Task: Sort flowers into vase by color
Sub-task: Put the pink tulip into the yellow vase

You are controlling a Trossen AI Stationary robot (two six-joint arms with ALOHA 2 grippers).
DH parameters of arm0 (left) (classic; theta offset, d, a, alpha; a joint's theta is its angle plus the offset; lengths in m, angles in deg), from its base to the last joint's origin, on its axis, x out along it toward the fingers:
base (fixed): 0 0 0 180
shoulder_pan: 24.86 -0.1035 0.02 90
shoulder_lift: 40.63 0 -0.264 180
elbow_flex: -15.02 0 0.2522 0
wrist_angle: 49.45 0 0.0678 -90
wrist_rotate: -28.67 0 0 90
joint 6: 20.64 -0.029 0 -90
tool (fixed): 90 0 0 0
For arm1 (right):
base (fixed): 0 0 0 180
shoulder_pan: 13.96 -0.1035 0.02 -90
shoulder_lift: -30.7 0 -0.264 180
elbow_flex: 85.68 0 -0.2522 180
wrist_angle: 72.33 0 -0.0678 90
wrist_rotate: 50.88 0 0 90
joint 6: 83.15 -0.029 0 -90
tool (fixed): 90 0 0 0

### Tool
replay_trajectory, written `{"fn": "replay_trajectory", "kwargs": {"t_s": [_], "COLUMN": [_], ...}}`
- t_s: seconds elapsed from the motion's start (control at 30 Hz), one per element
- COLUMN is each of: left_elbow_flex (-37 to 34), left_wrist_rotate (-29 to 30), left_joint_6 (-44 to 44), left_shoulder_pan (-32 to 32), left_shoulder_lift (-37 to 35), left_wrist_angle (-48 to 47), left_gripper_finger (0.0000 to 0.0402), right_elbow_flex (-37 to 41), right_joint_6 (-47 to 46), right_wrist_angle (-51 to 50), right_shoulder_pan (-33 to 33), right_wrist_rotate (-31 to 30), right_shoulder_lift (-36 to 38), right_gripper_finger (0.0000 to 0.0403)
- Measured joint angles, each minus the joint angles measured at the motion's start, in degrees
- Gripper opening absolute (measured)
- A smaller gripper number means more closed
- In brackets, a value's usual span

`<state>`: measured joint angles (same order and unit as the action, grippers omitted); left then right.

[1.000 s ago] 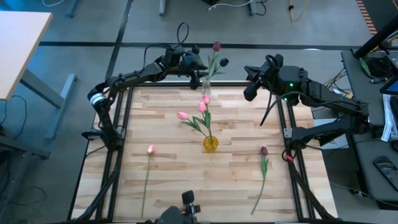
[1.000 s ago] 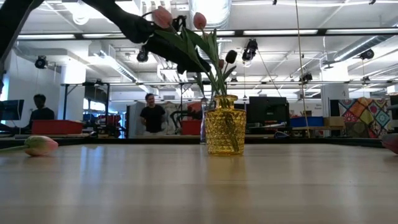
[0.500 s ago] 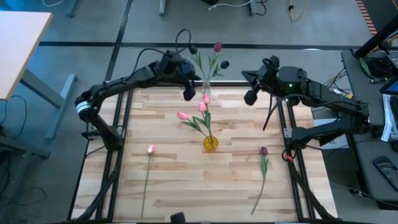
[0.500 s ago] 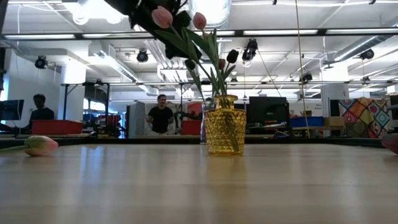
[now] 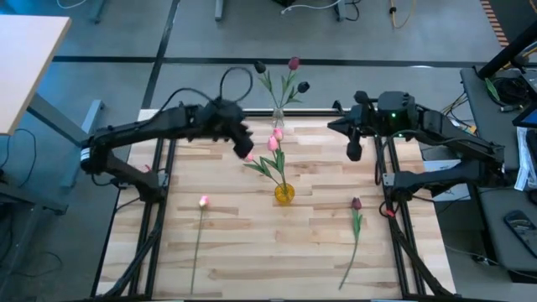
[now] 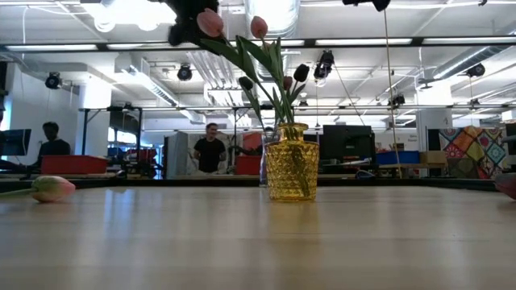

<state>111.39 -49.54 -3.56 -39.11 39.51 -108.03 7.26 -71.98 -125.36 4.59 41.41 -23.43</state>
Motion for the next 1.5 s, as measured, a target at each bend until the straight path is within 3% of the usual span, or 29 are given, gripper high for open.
{"fn": "replay_trajectory", "kwargs": {"t_s": [0.2, 0.37, 0.6, 0.83, 0.97, 1.2, 1.5], "left_elbow_flex": [0.0, 0.0, -0.02, -1.61, -6.87, -18.44, -29.75], "left_wrist_rotate": [7.02, 7.96, 0.22, -7.5, -11.4, -12.37, -17.45], "left_joint_6": [18.73, 37.22, 53.33, 69.04, 72.2, 74.28, 82.81], "left_shoulder_pan": [10.49, 19.48, 29.4, 33.39, 33.73, 33.67, 33.75], "left_shoulder_lift": [-3.43, -3.83, -1.7, 2.15, 2.62, 2.23, 2.23], "left_wrist_angle": [-14.09, -24.07, -30.12, -35.54, -32.31, -19.79, -14.5], "left_gripper_finger": [0.0085, 0.0078, 0.0078, 0.0077, 0.0077, 0.0083, 0.0128], "right_elbow_flex": [5.05, 7.89, 10.08, 10.65, 10.65, 10.65, 10.65], "right_joint_6": [0.71, 0.83, -0.99, -2.19, -2.12, -2.17, -2.17], "right_wrist_angle": [0.16, 0.13, 0.06, 0.11, 0.1, -0.08, -0.96], "right_shoulder_pan": [3.06, 3.63, 3.63, 3.63, 3.63, 3.62, 3.63], "right_wrist_rotate": [5.51, 5.79, 7.2, 7.23, 7.36, 8.69, 8.67], "right_shoulder_lift": [4.57, 8.17, 12.71, 14.63, 14.82, 14.8, 14.8], "right_gripper_finger": [0.0013, 0.0013, 0.0013, 0.0013, 0.0013, 0.0013, 0.0013]}}
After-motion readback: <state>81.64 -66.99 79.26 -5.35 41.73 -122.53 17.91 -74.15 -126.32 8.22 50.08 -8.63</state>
